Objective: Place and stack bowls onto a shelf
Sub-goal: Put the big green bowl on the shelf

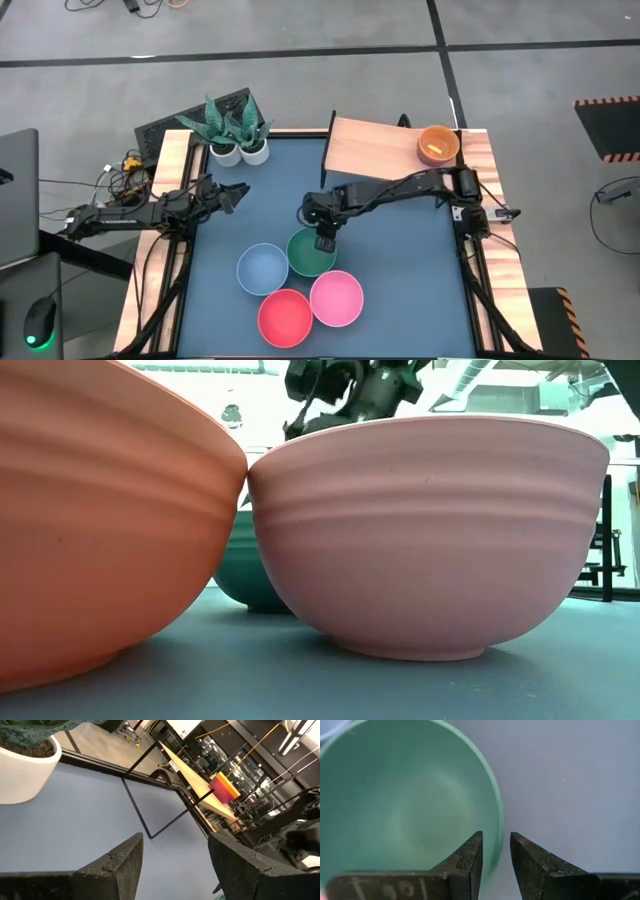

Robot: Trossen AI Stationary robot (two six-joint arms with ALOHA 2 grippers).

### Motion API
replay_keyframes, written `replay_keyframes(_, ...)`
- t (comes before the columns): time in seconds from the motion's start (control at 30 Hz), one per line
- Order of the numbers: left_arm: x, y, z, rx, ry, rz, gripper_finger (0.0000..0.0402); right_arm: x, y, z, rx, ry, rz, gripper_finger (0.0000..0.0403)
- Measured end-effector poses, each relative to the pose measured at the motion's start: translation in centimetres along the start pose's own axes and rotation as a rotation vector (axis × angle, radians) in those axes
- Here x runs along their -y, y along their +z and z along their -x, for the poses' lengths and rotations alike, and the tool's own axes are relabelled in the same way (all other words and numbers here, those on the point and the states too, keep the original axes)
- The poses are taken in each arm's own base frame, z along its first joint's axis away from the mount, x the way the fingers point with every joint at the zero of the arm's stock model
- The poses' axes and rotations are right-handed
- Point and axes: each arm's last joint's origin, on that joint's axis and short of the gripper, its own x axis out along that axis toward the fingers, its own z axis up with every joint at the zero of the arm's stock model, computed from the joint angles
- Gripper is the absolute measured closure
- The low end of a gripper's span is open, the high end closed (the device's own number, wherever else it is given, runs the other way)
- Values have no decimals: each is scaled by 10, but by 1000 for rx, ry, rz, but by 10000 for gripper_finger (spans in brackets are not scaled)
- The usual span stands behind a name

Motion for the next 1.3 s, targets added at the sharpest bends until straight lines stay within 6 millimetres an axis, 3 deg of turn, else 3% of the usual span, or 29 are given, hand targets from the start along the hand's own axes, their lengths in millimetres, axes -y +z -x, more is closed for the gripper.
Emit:
replay_keyframes(0.17, -1, -1, -1, -9, 9, -6, 193, 0, -4, -12, -47, -12, -2, 284)
replay_keyframes(0.27, -1, -2, -1, -13, 15, -9, 193, 0, -8, -11, -86, -29, -8, 315)
replay_keyframes(0.37, -1, -2, -2, -15, 25, -14, 193, 0, -5, 0, -69, -50, -15, 374)
replay_keyframes(0.63, -3, -5, -4, -32, 44, -15, 193, 14, 10, 25, -90, -76, -36, 378)
replay_keyframes(0.8, -3, -5, -4, -36, 49, -5, 193, 35, 34, 69, -75, -96, -18, 378)
replay_keyframes(1.0, -3, -5, -4, -39, 46, 20, 193, 83, 53, 140, -38, -147, -81, 378)
replay_keyframes(1.13, -3, -5, -4, -39, 45, 22, 193, 123, 52, 190, -4, -207, -172, 378)
replay_keyframes(1.3, -3, -5, -4, -39, 46, 22, 193, 184, 39, 217, 21, -278, -332, 378)
